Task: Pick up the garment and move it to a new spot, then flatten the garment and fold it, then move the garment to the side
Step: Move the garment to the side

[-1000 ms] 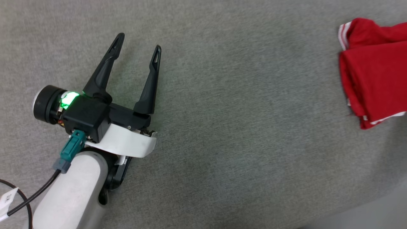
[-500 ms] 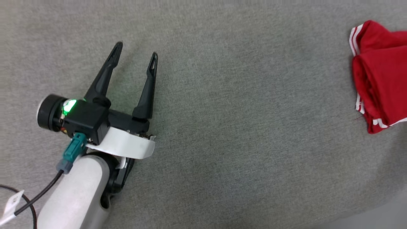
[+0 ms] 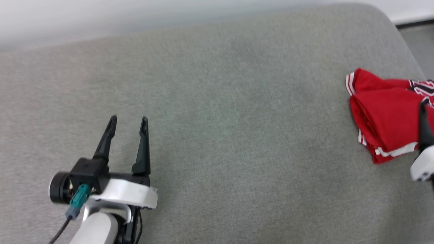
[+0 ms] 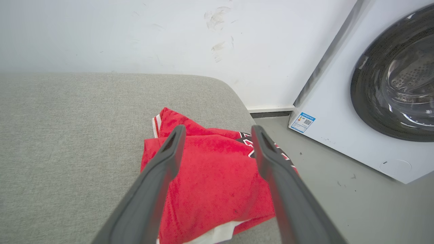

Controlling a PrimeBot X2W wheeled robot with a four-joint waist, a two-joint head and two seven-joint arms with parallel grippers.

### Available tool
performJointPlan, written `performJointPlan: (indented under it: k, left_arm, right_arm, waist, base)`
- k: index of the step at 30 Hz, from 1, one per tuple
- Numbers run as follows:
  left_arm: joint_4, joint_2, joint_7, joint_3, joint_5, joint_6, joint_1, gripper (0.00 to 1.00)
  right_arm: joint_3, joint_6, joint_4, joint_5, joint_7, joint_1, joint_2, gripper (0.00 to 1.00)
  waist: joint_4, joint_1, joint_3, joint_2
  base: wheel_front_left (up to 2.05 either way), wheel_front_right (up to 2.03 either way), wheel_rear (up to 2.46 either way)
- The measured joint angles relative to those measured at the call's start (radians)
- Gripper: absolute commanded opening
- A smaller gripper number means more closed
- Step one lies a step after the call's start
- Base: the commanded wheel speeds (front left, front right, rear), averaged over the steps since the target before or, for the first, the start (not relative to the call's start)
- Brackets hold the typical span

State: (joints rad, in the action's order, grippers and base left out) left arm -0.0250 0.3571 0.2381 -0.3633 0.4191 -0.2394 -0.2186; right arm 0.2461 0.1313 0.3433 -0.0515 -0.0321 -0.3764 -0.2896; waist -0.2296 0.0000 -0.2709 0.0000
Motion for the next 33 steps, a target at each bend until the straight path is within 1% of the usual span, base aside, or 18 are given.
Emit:
performJointPlan:
  k: [4, 7, 11, 15, 19, 22, 27, 33]
  left_arm:
    - [0.018, -0.013, 0.01, 0.021, 0.017, -0.016, 0.058, 1.0]
    - [0.028, -0.014, 0.013, 0.038, 0.025, -0.025, 0.091, 1.0]
    - [0.047, -0.013, 0.018, 0.047, 0.03, -0.023, 0.117, 1.0]
    - [0.065, -0.012, 0.02, 0.051, 0.03, -0.024, 0.143, 1.0]
    - [0.072, -0.002, 0.021, 0.058, 0.025, -0.02, 0.165, 1.0]
    - [0.082, 0.002, 0.022, 0.057, 0.024, -0.014, 0.183, 1.0]
    - [0.103, -0.004, 0.022, 0.047, 0.023, 0.002, 0.213, 1.0]
    - [0.132, -0.025, 0.022, 0.039, 0.022, 0.02, 0.226, 1.0]
  right_arm:
    - [-0.026, 0.0, -0.144, -0.029, 0.036, 0.134, 0.061, 1.0]
    - [-0.051, 0.0, -0.23, -0.04, 0.057, 0.208, 0.111, 1.0]
    - [-0.098, 0.0, -0.309, -0.053, 0.068, 0.275, 0.162, 1.0]
    - [-0.139, 0.0, -0.366, -0.073, 0.067, 0.315, 0.198, 1.0]
    - [-0.166, 0.0, -0.418, -0.076, 0.063, 0.353, 0.216, 1.0]
    - [-0.17, 0.0, -0.455, -0.076, 0.062, 0.389, 0.221, 1.0]
    - [-0.17, 0.0, -0.512, -0.076, 0.068, 0.457, 0.226, 1.0]
    - [-0.159, 0.0, -0.537, -0.081, 0.068, 0.515, 0.231, 1.0]
  waist:
    - [0.028, -0.0001, 0.069, 0.0]
    - [0.057, -0.0001, 0.109, 0.0]
    - [0.103, -0.0001, 0.145, 0.0]
    - [0.15, -0.0001, 0.177, 0.0]
    - [0.185, -0.0001, 0.209, 0.0]
    - [0.197, -0.0001, 0.235, 0.0]
    - [0.199, -0.0001, 0.274, 0.0]
    - [0.196, -0.0002, 0.299, 0.0]
  base:
    - [0.0, 0.0, 0.0]
    - [0.0, 0.0, 0.0]
    - [0.0, 0.0, 0.0]
    - [0.0, 0.0, 0.0]
    - [0.0, 0.0, 0.0]
    - [0.0, 0.0, 0.0]
    - [0.0, 0.0, 0.0]
    - [0.0, 0.0, 0.0]
